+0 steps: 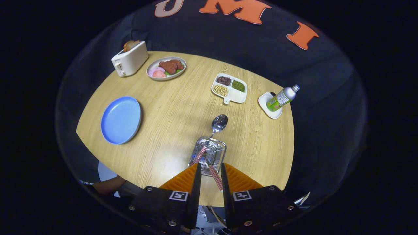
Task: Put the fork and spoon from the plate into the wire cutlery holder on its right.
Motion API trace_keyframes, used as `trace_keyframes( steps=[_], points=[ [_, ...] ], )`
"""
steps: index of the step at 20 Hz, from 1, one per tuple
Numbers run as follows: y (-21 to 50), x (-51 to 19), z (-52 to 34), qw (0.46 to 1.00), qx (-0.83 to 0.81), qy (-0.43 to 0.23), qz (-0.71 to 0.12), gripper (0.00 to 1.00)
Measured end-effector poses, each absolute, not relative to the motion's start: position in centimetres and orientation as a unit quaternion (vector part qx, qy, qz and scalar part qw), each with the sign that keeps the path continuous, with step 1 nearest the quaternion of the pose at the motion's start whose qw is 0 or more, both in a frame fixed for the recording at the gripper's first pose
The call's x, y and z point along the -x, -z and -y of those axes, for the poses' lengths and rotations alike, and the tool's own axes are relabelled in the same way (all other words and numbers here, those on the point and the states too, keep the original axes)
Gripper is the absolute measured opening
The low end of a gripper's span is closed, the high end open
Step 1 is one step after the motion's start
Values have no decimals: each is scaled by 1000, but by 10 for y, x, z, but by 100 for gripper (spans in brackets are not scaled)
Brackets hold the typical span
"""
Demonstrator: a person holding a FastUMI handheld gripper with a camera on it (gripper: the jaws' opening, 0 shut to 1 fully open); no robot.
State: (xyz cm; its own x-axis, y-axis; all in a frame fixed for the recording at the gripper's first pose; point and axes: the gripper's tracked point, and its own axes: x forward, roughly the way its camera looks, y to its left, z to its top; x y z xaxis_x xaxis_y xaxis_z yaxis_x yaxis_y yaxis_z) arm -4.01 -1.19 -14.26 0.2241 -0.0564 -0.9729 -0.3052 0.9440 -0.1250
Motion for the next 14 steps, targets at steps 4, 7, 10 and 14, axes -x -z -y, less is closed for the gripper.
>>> trace_keyframes(
  steps=[4,7,10,14],
  points=[
    [114,42,-11,826,128,-101,-540,53],
    [86,45,-28,869,114,-108,-469,66],
    [63,38,-31,910,101,-106,-387,72],
    [24,30,-26,956,93,-109,-257,76]
  ],
)
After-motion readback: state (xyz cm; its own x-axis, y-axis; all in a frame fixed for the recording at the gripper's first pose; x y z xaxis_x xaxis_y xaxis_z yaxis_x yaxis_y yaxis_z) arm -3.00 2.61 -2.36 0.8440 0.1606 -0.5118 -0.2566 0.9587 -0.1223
